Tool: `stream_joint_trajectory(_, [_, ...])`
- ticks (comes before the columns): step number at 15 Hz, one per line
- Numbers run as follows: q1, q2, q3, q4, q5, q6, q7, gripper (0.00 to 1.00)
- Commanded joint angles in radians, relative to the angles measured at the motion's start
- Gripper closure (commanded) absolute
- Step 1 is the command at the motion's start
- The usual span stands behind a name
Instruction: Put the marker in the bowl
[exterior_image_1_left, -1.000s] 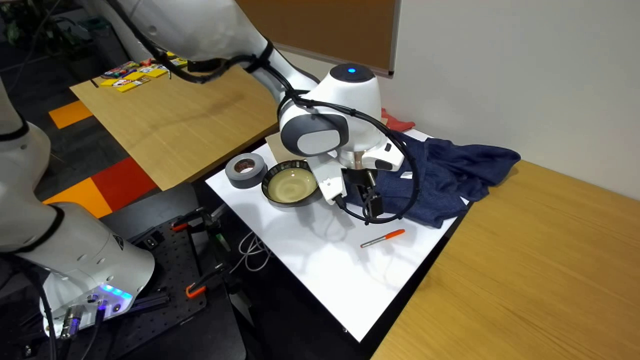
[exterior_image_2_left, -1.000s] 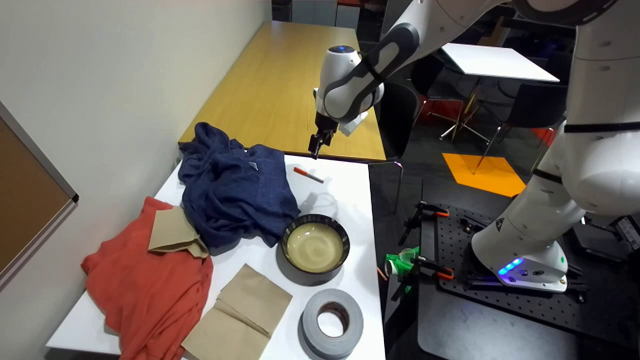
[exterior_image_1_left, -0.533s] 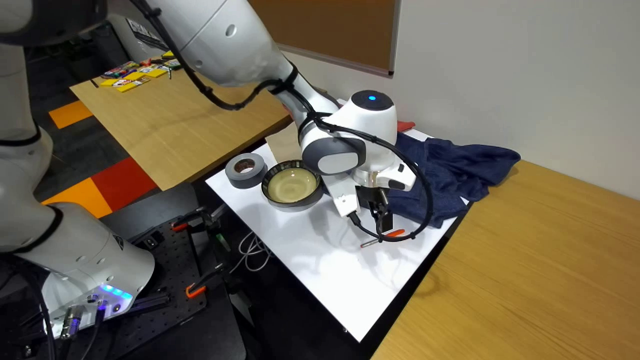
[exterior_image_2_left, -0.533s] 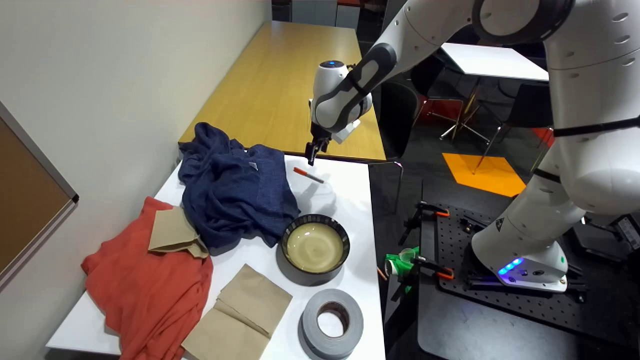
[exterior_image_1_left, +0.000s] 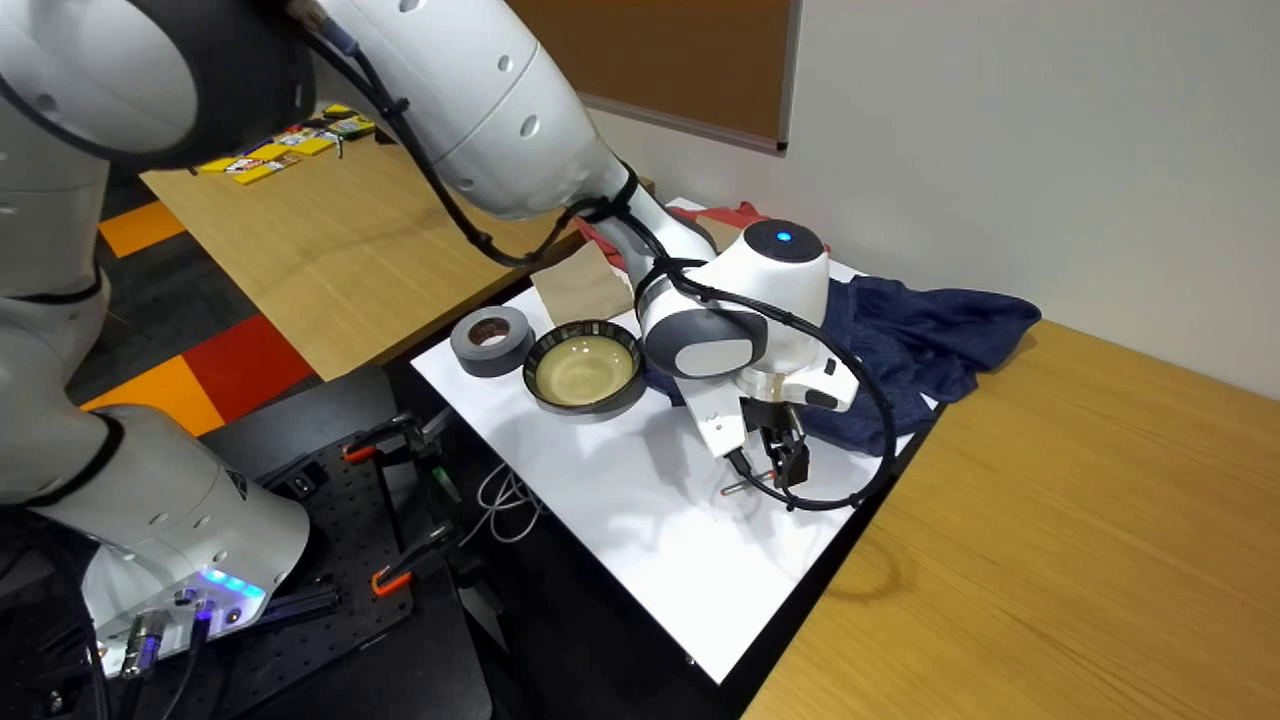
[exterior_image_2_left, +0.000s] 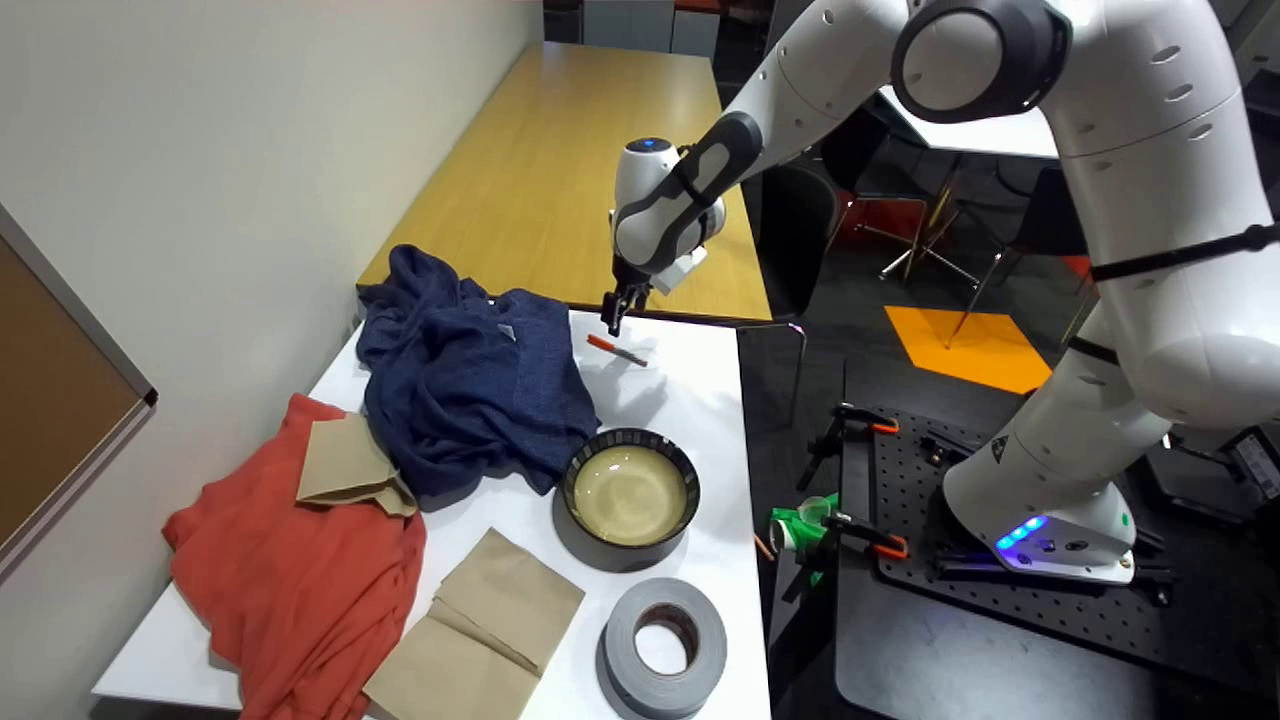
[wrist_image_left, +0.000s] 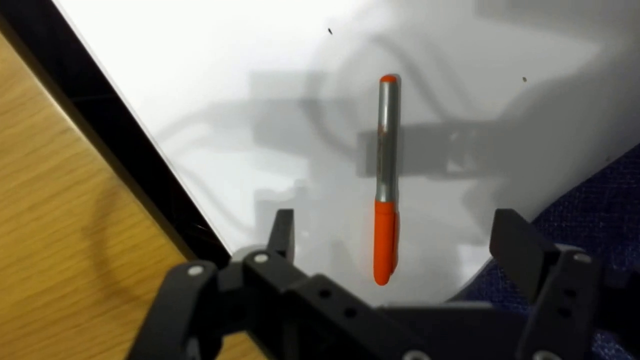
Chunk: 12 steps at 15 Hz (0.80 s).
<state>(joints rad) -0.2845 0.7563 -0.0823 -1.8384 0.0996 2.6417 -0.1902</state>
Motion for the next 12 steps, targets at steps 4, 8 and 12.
stream_joint_trajectory(4, [-0.016, 0.100, 0.012, 0.134, -0.008, -0.097, 0.006, 0.00])
stream_joint_trajectory(8, [-0.012, 0.146, 0.008, 0.187, -0.011, -0.134, 0.013, 0.00])
stream_joint_trajectory(12, [-0.011, 0.184, 0.007, 0.228, -0.010, -0.164, 0.017, 0.00])
